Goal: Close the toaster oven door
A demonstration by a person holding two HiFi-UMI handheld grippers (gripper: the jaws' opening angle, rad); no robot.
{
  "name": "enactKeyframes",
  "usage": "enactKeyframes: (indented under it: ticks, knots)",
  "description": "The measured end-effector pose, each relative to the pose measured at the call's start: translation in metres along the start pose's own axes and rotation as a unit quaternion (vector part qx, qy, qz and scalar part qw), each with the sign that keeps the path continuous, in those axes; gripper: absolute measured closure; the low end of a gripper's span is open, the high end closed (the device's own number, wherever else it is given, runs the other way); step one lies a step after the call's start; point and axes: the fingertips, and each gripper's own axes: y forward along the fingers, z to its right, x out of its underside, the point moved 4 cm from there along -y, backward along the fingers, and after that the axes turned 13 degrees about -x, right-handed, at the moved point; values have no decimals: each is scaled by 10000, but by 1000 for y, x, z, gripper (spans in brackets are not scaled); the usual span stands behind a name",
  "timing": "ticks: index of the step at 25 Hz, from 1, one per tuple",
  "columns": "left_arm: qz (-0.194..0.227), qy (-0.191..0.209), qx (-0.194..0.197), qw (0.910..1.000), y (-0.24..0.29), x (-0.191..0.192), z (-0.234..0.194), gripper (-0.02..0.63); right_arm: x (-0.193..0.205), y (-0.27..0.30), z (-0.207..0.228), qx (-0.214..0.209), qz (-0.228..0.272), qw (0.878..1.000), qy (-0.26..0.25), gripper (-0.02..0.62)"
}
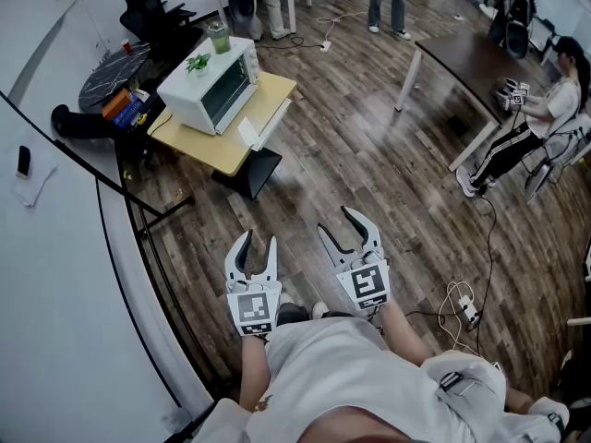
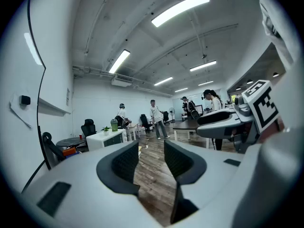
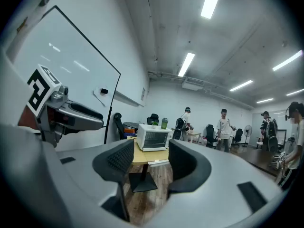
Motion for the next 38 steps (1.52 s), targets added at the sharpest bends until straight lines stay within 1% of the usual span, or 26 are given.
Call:
enactKeyframes:
  ticks: [4,6,10,14,24,31,38]
  knots:
    - [15,27,11,10000,5,-1,9,445,0,-4,9,40,80,10000,21,382]
    - [29,39,12,10000,8,-1,11,446,0,-3,12,43,183,9998,47,367]
    - [36,63,9,10000,20,1,9,446,5,10,15,-55,118,9999,21,333]
    - [-2,-11,18,10000,41,8,4,448,11,28,25,-74,76,9998,143,331]
    - [-29,-67,189,9998,116,10,-19,448,15,86,66,56,-132,9996,234,337]
    - [-22,-70,323,9995,159,10,-42,448,10,129,82,105,-266,9994,181,341]
    - [25,-66,446,9990,197,12,-62,446,14,163,97,257,-322,9989,229,341]
